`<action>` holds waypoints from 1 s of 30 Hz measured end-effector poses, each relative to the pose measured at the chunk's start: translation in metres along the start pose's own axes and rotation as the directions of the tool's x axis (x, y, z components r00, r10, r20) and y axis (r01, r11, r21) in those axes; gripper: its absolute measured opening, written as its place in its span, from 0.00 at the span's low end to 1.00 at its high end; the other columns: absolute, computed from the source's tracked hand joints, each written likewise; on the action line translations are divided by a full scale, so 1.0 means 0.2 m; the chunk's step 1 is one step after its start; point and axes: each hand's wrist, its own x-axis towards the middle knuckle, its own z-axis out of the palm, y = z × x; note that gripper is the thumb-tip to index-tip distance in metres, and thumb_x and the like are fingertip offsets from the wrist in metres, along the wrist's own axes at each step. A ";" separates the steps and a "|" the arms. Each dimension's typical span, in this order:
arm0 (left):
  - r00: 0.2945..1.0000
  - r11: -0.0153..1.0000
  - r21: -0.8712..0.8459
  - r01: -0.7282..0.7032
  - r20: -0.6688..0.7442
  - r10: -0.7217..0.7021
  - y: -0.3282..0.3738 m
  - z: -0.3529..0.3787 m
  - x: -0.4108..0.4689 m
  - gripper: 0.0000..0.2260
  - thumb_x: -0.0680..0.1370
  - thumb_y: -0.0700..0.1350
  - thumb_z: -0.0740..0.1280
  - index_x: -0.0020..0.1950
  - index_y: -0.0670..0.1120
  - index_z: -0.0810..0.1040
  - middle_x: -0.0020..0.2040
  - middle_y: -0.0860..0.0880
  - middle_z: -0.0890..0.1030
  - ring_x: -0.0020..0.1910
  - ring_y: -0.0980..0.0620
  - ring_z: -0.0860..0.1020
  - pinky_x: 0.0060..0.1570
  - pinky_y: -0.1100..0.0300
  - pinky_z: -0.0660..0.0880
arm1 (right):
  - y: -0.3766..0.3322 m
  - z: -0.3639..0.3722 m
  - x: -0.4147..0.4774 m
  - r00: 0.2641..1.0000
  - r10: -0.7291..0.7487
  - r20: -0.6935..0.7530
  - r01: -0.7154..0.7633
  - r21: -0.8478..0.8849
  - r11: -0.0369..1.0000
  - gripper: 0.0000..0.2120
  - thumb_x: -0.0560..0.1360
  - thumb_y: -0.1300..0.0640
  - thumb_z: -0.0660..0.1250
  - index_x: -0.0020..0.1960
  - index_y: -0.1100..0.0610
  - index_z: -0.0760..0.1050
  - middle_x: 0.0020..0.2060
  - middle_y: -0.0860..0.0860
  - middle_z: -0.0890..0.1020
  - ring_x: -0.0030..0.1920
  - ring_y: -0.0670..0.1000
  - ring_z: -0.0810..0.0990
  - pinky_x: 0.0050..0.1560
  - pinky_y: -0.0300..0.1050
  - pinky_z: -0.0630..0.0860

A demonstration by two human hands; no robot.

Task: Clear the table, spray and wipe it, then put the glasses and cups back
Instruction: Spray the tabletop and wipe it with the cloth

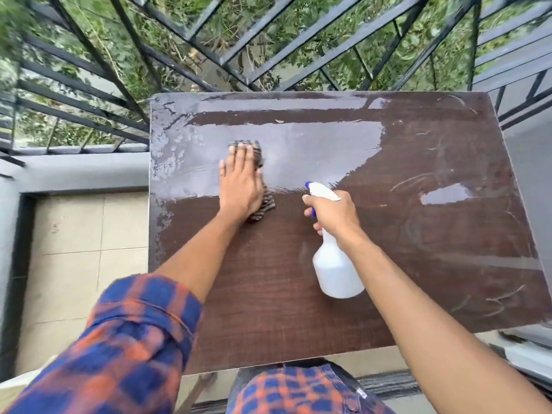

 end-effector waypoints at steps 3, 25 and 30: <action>0.983 0.989 -0.001 0.149 -0.107 -0.148 -0.28 -0.06 -0.09 0.27 0.83 0.51 0.54 0.81 0.43 0.57 0.80 0.42 0.58 0.80 0.42 0.53 0.77 0.43 0.49 | -0.05 0.11 -0.03 0.998 -0.028 0.063 0.030 -0.029 0.999 0.07 0.74 0.51 0.73 0.40 0.52 0.79 0.34 0.49 0.86 0.25 0.51 0.76 0.35 0.44 0.76; 0.946 0.967 0.015 0.256 -0.208 -0.247 -0.71 -0.28 0.31 0.27 0.83 0.49 0.54 0.79 0.38 0.56 0.79 0.38 0.58 0.79 0.38 0.53 0.78 0.44 0.49 | -0.46 0.35 0.14 0.953 -0.210 0.217 0.264 -0.265 0.928 0.09 0.72 0.48 0.73 0.36 0.46 0.74 0.43 0.51 0.89 0.46 0.61 0.88 0.54 0.56 0.85; 0.956 0.973 0.060 0.222 -0.209 -0.205 -0.70 -0.33 0.61 0.26 0.83 0.48 0.54 0.78 0.36 0.57 0.78 0.36 0.59 0.78 0.36 0.54 0.78 0.43 0.49 | -0.58 0.42 0.27 0.953 -0.212 0.217 0.263 -0.241 0.934 0.08 0.67 0.48 0.70 0.41 0.52 0.78 0.43 0.55 0.88 0.44 0.62 0.87 0.51 0.56 0.86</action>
